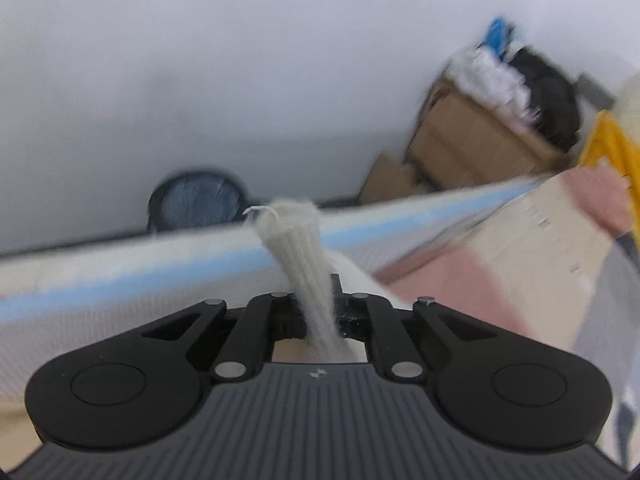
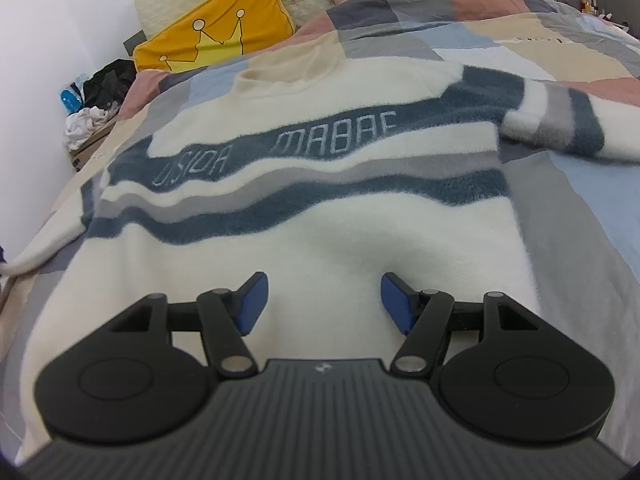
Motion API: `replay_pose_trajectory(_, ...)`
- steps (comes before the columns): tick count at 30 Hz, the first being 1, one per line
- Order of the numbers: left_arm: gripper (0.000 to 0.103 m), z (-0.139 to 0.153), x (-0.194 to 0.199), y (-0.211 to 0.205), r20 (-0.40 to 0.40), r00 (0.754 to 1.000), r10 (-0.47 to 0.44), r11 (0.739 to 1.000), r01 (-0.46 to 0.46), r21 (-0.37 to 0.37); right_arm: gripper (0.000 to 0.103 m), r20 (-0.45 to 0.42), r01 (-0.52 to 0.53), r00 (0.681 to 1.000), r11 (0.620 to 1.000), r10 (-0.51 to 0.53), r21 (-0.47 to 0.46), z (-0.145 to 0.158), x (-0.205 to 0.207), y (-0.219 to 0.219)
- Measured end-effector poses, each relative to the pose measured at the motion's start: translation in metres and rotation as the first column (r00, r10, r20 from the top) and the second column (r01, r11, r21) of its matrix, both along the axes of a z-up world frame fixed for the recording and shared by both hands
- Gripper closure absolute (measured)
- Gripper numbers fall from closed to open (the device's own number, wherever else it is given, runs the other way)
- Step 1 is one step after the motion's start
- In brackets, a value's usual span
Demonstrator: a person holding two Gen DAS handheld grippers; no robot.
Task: Fold large clothes
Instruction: 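Grasp the sweater sleeve cuff with the left gripper and lift it, then carry the held sleeve across the sweater body and open the left gripper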
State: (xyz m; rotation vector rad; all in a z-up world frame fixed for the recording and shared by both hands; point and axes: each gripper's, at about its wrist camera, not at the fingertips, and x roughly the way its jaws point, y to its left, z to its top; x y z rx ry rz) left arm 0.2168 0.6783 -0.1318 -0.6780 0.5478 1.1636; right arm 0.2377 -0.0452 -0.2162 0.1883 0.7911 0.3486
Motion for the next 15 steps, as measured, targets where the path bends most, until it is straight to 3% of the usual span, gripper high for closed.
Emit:
replay_pose_trajectory(2,0.095,0.035,0.010,-0.018,-0.013,0.999,-0.042,0.995,0.043,0.089,0.038,0.007,0.006,1.000,1.000,-0.006,0.007,0.002,-0.001,-0.001)
replay_pose_trajectory(5,0.095,0.092,0.028,-0.050,-0.010,0.989,-0.147,0.968,0.146,0.206,0.038,0.015,0.000,1.000,1.000,-0.001,0.030,0.005,-0.001,-0.002)
replay_pose_trajectory(9,0.095,0.166,0.054,-0.106,-0.005,0.957,-0.291,0.899,0.276,0.340,0.038,0.039,-0.009,0.999,1.000,0.008,0.029,0.008,-0.003,-0.006)
replay_pose_trajectory(15,0.095,0.249,0.083,-0.220,0.012,0.856,-0.517,0.766,0.457,0.452,0.038,0.024,0.006,1.000,0.997,-0.008,0.081,0.012,-0.001,-0.024)
